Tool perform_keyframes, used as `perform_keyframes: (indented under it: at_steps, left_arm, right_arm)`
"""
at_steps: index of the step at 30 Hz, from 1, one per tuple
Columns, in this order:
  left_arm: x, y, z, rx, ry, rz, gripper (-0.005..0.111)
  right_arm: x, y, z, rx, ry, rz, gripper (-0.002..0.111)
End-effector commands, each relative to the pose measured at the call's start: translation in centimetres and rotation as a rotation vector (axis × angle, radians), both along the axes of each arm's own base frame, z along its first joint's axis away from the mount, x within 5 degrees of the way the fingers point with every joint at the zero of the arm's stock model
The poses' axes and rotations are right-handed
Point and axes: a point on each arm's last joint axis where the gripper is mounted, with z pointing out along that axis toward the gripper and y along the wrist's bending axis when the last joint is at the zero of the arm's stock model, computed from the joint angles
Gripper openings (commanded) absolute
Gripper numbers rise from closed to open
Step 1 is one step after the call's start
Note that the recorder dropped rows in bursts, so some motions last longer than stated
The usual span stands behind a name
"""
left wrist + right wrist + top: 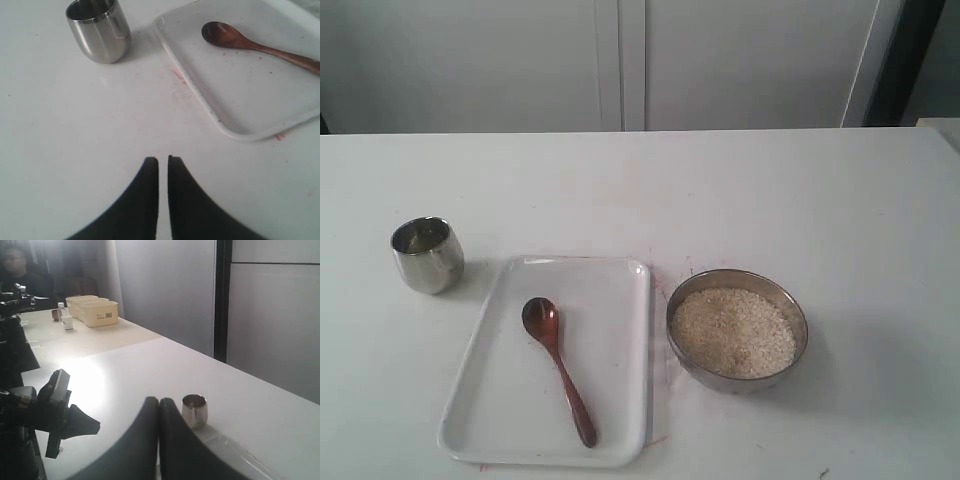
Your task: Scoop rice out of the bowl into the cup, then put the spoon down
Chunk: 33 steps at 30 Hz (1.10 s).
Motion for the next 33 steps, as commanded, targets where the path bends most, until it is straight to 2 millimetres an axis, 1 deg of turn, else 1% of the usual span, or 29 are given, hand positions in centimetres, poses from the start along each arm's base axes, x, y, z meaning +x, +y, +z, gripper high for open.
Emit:
perform_keyframes:
  at_steps: [1,7,12,15,24,33]
  left_arm:
    - [0.0,0.0,-0.2,-0.007,0.005,0.0,0.014]
    - [0.0,0.0,-0.2,-0.007,0.005,0.0,0.014]
    - [0.0,0.0,-0.2,-0.007,0.005,0.0,0.014]
    - [0.0,0.0,-0.2,-0.007,0.005,0.0,0.014]
    - [0.0,0.0,-0.2,-0.007,0.005,0.0,0.014]
    - [0.0,0.0,-0.2,-0.007,0.005,0.0,0.014]
  right_arm:
    - [-0.8,-0.9,-1.7,0.054,-0.044,0.028,0.0]
    - [-1.4,-1.4,-4.1,0.105,-0.06,0.06,0.0]
    - [-1.6,-1.4,-6.2,0.108,-0.064,0.072,0.0]
    - [-1.6,-1.3,-7.2,0.112,-0.068,0.08,0.0]
    - [-1.6,-0.6,-10.3,0.127,-0.098,0.122,0.0]
    - [-1.4,0.6,-14.2,0.089,-0.089,0.162,0.0]
